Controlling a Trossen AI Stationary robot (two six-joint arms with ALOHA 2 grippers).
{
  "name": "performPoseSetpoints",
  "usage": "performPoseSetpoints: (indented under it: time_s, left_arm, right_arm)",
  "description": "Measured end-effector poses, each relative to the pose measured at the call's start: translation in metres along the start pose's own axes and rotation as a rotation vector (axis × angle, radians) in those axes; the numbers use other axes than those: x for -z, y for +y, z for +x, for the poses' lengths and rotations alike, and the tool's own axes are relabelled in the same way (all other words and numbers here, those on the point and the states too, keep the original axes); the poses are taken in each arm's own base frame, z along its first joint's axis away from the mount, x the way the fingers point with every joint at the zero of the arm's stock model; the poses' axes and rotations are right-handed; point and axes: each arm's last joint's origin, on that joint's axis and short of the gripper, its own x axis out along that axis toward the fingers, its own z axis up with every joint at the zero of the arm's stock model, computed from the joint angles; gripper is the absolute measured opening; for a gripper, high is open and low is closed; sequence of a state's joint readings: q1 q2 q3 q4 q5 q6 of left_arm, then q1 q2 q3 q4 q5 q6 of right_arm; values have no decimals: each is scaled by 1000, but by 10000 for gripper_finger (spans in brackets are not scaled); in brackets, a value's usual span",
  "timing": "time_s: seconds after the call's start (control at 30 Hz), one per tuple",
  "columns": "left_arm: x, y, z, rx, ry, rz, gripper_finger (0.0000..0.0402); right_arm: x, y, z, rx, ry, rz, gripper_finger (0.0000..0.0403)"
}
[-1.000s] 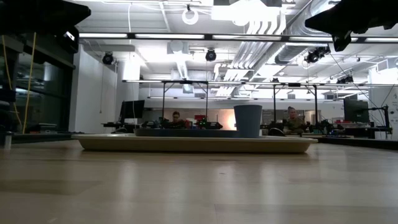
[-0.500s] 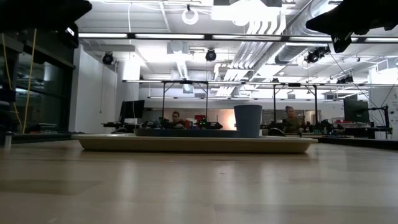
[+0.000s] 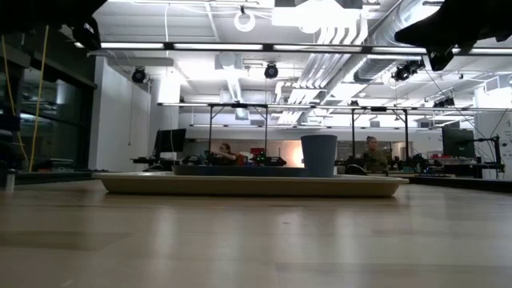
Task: Pick and place plate/cup/fork/spoon on tray
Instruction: Return to Home Position
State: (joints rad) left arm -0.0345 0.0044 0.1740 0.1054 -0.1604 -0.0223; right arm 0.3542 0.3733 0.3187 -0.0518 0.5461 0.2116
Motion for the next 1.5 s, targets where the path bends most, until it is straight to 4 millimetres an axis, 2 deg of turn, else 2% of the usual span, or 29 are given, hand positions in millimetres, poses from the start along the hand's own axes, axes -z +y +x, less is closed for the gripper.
performPoseSetpoints:
  time_s: [0.17, 0.33, 0.63, 0.87, 1.1, 1.27, 1.5]
  left_arm:
    - [-10, 0, -1, 1, -29, 21, 0]
    - [-8, 0, -1, -5, -6, 33, 0]
    - [16, 1, 2, -31, 4, 14, 0]
    - [44, 2, 2, -32, 24, -17, 0]
    - [47, -1, 2, 53, 64, -37, 0]
    - [64, 1, -1, 9, 240, -54, 0]
    - [65, 0, -1, 53, 251, -40, 0]
  right_arm:
    - [4, -1, 0, 9, 41, 17, 0]
    - [5, -1, 0, 10, 46, 18, 0]
    - [6, -1, 0, 12, 54, 12, 0]
    - [6, -1, 0, 12, 54, 10, 0]
    - [6, -1, 0, 12, 54, 8, 0]
    - [7, -2, 0, 14, 62, 3, 0]
    - [9, -2, 0, 19, 84, -8, 0]
